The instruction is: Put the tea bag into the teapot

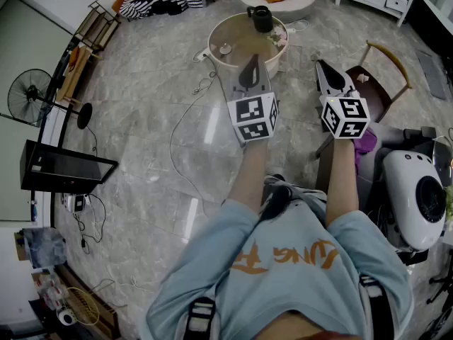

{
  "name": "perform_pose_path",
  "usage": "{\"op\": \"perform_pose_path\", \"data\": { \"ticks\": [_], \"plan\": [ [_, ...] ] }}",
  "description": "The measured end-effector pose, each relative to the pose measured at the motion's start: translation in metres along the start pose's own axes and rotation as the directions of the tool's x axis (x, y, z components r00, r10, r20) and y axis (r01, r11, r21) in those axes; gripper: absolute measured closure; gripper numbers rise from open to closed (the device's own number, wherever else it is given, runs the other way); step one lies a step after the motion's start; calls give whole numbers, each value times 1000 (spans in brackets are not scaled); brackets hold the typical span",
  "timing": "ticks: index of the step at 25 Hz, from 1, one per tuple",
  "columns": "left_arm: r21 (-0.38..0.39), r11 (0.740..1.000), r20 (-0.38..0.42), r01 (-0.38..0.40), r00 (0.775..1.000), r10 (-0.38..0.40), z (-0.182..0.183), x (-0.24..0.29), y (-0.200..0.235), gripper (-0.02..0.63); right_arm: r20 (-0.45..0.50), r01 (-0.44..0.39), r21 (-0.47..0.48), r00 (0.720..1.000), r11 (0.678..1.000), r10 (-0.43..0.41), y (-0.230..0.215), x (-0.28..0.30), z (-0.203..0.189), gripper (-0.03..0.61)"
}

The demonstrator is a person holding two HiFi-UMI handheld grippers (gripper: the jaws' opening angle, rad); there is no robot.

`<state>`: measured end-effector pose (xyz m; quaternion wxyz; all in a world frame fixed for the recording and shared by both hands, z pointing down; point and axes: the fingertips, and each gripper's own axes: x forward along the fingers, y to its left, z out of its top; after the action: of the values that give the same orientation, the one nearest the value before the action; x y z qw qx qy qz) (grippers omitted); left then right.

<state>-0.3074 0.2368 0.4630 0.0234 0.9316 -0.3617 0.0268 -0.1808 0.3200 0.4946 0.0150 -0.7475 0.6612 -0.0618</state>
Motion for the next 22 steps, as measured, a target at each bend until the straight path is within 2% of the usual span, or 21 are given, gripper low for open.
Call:
{"op": "perform_pose_path", "data": {
  "ticks": [3, 8, 16, 19, 22],
  "plan": [
    [-8, 1000, -11, -8, 1000, 8, -4, 5, 2, 589, -14, 1, 5, 1000, 1000, -1, -5, 5, -2, 565],
    [-3, 1000, -16, -23, 1000, 23, -7, 16, 4, 589, -53, 51, 17, 997, 999, -50, -22, 14, -13, 565],
    [6, 996, -45, -91, 995, 91, -20, 46, 43, 589, -59, 86, 62, 995, 994, -83, -60, 28, -16, 565],
    [14, 997, -34, -74, 997, 75, -22, 68, 50, 589, -82, 87, 51, 993, 995, -82, -69, 45, -24, 565],
    [25, 999, -8, -47, 999, 47, -21, 100, 52, 589, -67, 73, 28, 995, 997, -71, -82, 66, -25, 565]
  ]
}}
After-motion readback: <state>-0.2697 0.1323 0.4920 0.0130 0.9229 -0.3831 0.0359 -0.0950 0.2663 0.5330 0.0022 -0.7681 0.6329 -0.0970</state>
